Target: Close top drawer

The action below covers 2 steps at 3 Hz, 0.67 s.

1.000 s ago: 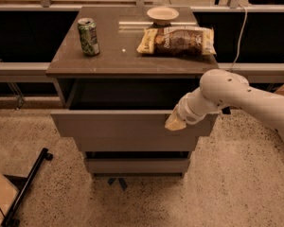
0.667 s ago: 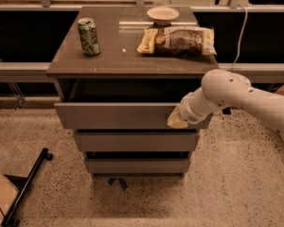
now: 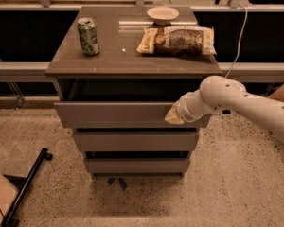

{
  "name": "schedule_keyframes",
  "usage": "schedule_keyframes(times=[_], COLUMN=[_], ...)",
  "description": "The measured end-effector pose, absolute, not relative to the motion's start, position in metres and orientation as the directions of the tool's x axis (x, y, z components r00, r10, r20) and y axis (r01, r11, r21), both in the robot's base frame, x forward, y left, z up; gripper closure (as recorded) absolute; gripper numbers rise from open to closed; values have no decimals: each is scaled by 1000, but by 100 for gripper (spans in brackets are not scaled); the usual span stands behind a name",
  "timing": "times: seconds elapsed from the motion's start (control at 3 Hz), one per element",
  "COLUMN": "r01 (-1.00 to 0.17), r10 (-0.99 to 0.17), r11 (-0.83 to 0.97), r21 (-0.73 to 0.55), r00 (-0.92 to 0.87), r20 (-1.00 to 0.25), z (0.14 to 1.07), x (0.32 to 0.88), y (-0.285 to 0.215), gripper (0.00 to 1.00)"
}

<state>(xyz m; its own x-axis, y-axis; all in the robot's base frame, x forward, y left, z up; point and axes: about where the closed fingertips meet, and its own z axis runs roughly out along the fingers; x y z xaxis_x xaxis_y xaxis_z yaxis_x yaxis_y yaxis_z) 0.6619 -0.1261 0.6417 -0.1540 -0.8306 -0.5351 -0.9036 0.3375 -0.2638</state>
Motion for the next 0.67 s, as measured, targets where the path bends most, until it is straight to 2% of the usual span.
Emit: schedule_keyframes(times=[0.33, 0.67], r01=[-896, -897], r10=[-824, -824], r11=[344, 341], r21=[-282, -279], r00=[-143, -143], r20=[-549, -549], z=[636, 634], x=[676, 675], y=[-125, -124], gripper=[84, 60])
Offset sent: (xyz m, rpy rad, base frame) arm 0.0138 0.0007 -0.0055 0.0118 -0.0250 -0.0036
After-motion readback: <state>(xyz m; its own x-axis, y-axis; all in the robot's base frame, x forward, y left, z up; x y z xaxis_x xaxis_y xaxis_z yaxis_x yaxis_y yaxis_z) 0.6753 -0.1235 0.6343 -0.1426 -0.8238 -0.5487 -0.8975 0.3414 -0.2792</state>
